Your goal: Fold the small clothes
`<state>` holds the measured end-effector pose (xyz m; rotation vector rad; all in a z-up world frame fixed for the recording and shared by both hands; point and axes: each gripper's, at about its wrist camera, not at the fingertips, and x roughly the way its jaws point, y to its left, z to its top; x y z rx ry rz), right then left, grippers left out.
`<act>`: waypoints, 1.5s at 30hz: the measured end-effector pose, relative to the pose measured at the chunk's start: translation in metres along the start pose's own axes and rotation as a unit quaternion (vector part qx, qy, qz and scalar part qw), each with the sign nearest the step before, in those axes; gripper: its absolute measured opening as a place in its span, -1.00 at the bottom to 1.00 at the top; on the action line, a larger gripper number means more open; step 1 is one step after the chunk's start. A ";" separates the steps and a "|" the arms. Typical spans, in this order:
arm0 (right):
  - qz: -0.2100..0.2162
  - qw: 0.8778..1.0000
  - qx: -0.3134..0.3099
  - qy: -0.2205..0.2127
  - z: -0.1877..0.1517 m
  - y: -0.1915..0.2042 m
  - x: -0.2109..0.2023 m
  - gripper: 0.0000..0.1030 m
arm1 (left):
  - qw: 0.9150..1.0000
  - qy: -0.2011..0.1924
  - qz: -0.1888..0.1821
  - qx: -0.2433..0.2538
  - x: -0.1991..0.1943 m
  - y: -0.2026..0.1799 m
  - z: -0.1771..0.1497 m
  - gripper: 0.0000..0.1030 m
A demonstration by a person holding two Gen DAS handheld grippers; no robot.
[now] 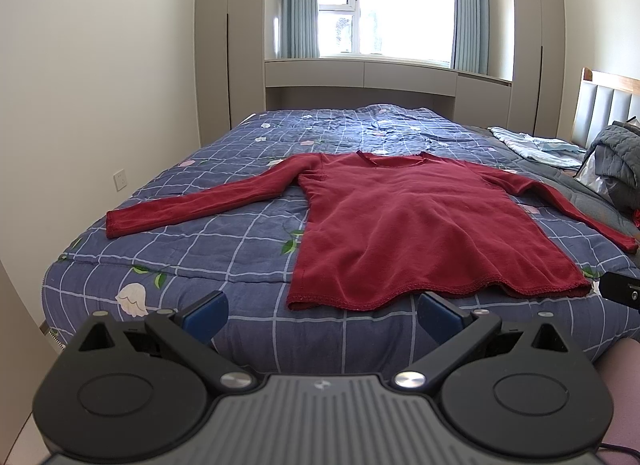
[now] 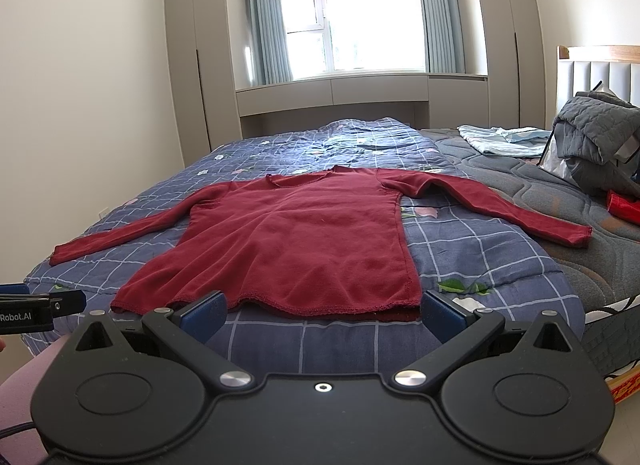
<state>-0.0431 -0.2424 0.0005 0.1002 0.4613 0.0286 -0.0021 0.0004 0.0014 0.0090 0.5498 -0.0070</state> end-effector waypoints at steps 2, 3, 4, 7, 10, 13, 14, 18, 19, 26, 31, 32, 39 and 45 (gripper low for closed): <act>0.000 1.000 0.000 0.000 0.000 0.000 0.000 0.99 | 1.000 0.000 0.000 0.000 0.000 0.000 0.000 0.99; 0.000 1.000 0.000 0.000 0.000 0.000 0.000 0.99 | 1.000 0.000 0.000 0.000 0.000 0.000 0.000 0.99; 0.000 1.000 0.000 0.000 0.000 0.000 0.000 0.99 | 1.000 0.000 0.000 0.000 0.000 0.000 0.000 0.99; 0.000 1.000 0.000 0.000 0.000 0.000 0.000 0.99 | 1.000 0.000 0.000 0.000 0.000 0.000 0.000 0.99; 0.000 1.000 0.000 0.000 0.000 0.000 0.000 0.99 | 1.000 0.000 0.000 0.000 0.000 0.000 0.000 0.99; 0.000 1.000 0.000 0.000 0.000 0.000 0.000 0.99 | 1.000 0.000 0.000 0.000 0.000 0.000 0.000 0.99; 0.000 1.000 0.000 0.000 0.000 0.000 0.000 0.99 | 1.000 0.000 -0.001 0.000 0.000 0.000 0.000 0.99; 0.000 1.000 0.000 0.000 0.000 0.000 0.000 0.99 | 1.000 0.002 -0.002 -0.001 0.000 0.000 0.001 0.99; 0.000 1.000 0.000 0.000 0.000 0.000 0.000 0.99 | 1.000 0.003 -0.002 -0.001 0.000 0.000 0.001 0.99; -0.004 1.000 -0.003 0.007 0.001 0.001 0.002 0.99 | 1.000 0.015 -0.006 0.002 0.005 -0.003 0.000 0.99; -0.025 0.999 -0.007 0.025 0.009 0.004 0.010 0.99 | 0.998 0.047 -0.028 0.008 0.022 -0.004 0.009 0.99; -0.037 0.999 -0.008 0.036 0.015 0.003 0.016 0.99 | 0.998 0.052 -0.029 0.010 0.026 -0.005 0.013 0.99; -0.091 0.994 -0.038 0.050 0.056 -0.008 0.055 0.99 | 0.998 0.052 -0.018 0.016 0.069 -0.016 0.077 0.99; -0.107 0.993 -0.030 0.037 0.093 -0.034 0.093 0.99 | 0.997 0.063 -0.032 -0.006 0.122 -0.036 0.129 0.99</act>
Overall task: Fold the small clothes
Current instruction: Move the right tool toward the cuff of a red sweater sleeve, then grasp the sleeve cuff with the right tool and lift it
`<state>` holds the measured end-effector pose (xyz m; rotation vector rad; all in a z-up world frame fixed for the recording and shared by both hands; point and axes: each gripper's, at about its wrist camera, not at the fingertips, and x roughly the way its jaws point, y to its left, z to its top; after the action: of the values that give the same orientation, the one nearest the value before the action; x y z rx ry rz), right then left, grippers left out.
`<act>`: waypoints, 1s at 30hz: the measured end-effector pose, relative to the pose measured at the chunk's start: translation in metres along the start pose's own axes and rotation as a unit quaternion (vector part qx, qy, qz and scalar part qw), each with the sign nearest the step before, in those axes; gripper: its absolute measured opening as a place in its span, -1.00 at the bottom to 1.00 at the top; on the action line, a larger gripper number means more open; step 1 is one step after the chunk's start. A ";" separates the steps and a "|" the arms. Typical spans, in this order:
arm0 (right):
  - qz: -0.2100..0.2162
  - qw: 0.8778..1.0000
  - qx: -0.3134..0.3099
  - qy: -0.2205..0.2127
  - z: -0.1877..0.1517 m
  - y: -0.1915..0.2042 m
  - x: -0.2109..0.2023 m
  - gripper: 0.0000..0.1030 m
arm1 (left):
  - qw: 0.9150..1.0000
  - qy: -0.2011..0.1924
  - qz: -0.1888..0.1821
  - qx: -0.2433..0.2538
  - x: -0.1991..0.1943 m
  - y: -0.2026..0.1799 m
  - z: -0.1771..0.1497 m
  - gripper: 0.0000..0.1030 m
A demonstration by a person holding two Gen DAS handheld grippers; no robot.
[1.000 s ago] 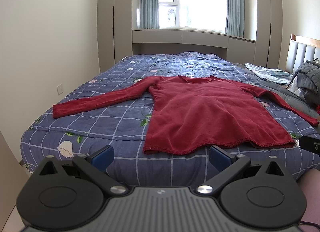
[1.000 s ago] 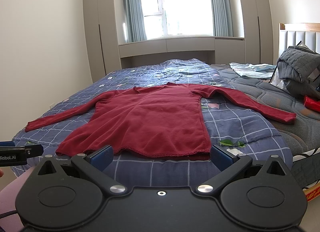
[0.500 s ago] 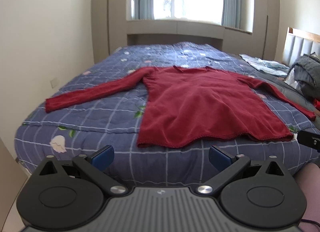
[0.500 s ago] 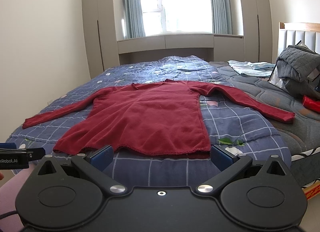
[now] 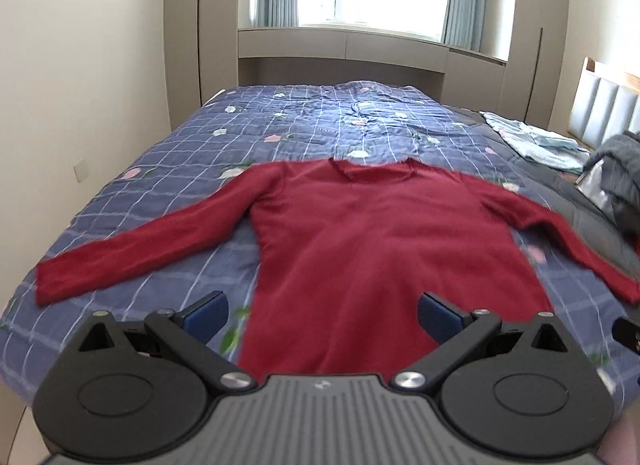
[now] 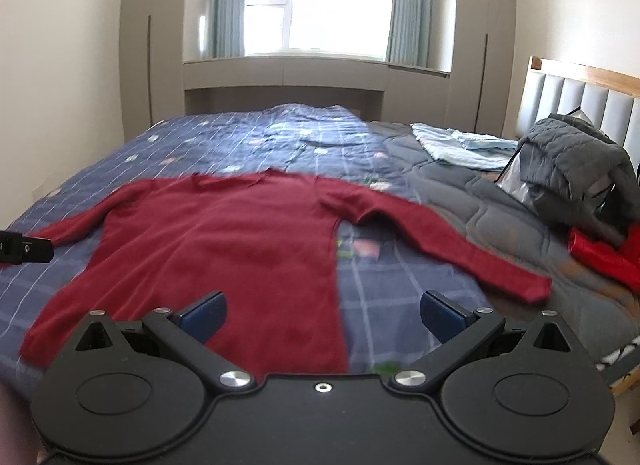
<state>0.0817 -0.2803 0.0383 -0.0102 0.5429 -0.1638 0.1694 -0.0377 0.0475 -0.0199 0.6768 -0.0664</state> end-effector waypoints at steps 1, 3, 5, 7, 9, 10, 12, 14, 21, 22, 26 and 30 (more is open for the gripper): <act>-0.004 1.000 0.001 -0.001 0.006 -0.006 0.010 0.99 | 1.000 0.005 0.002 -0.002 0.011 -0.005 0.010 0.99; -0.011 1.000 0.007 -0.001 0.016 -0.017 0.027 0.99 | 1.000 0.016 0.001 -0.002 0.030 -0.013 0.026 0.99; -0.016 1.000 0.012 0.003 0.023 -0.027 0.046 0.99 | 1.000 0.022 0.000 0.003 0.051 -0.026 0.040 0.99; -0.020 1.000 0.018 0.005 0.027 -0.039 0.064 0.99 | 1.000 0.023 0.000 0.013 0.073 -0.040 0.053 0.99; -0.019 0.999 0.026 0.003 0.028 -0.055 0.085 0.99 | 0.999 0.030 0.004 0.016 0.097 -0.053 0.064 0.99; -0.018 0.999 0.029 0.001 0.028 -0.061 0.092 0.99 | 0.999 0.035 0.007 0.015 0.108 -0.059 0.068 0.99; -0.019 0.999 0.044 -0.006 0.024 -0.080 0.112 0.99 | 0.999 0.048 0.002 0.014 0.136 -0.071 0.077 0.99; -0.029 0.997 0.066 -0.017 0.016 -0.102 0.129 0.99 | 0.998 0.062 -0.005 0.020 0.160 -0.083 0.083 0.99; -0.098 0.982 0.161 0.003 -0.015 -0.180 0.173 0.99 | 0.995 0.032 -0.057 0.078 0.226 -0.135 0.097 0.99; -0.102 0.980 0.172 0.006 -0.018 -0.186 0.176 0.99 | 0.994 0.032 -0.062 0.082 0.238 -0.143 0.099 0.99; -0.113 0.961 0.251 0.041 -0.029 -0.215 0.188 0.99 | 0.992 0.039 -0.070 0.094 0.276 -0.165 0.104 0.99; -0.100 0.931 0.348 0.056 -0.048 -0.235 0.191 0.99 | 0.992 0.038 -0.060 0.104 0.301 -0.176 0.100 0.99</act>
<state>0.1819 -0.5403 -0.0885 0.6408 0.5736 -0.5539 0.4568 -0.2336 -0.0554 0.1433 0.7411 -0.2543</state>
